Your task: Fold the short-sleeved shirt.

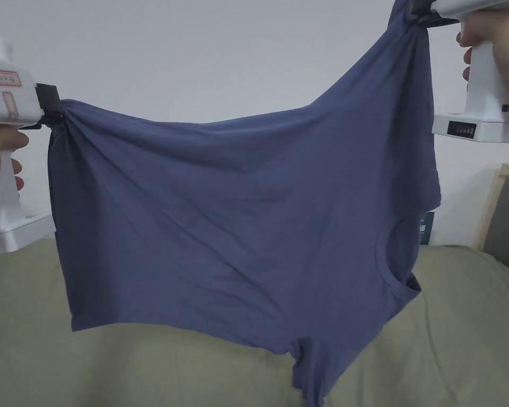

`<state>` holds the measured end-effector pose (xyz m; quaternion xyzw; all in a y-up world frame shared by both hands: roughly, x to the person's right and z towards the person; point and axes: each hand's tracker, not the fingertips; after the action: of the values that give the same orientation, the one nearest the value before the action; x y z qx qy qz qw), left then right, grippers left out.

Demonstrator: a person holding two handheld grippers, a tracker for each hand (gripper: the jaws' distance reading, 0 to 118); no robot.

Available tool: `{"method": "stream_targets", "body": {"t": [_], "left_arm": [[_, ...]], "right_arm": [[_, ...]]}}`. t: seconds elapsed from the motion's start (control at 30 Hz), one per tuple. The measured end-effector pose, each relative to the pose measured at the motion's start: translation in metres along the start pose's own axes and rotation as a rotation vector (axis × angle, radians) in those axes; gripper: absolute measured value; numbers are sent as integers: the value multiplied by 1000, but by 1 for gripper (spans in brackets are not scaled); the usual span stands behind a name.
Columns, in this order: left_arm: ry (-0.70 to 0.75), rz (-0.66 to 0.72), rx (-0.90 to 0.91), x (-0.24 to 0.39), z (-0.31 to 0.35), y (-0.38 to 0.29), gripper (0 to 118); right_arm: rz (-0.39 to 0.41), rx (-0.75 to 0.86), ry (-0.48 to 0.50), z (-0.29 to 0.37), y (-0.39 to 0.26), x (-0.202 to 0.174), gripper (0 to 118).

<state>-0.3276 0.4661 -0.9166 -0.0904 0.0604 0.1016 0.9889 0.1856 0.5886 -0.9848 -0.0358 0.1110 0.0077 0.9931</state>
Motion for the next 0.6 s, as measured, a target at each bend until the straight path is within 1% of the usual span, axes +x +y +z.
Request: {"method": "stream_targets", "body": {"t": [0.1,0.23,0.33,0.47,0.6], "left_arm": [[-8,19,-3,4,-13,1,8],[-15,49,3,5,-15,0,8],[-20,47,-2,7,-13,-4,8],[-40,64,-27,6,-10,-23,8],[-36,77,-61,0,-3,-60,8]], "right_arm": [[-8,27,-12,-7,5,2,1],[-20,62,-24,-11,12,11,1],[-34,64,-21,-14,12,17,1],[-35,38,-17,-18,-12,21,1],[-49,-2,1,-19,-52,27,1]]}}
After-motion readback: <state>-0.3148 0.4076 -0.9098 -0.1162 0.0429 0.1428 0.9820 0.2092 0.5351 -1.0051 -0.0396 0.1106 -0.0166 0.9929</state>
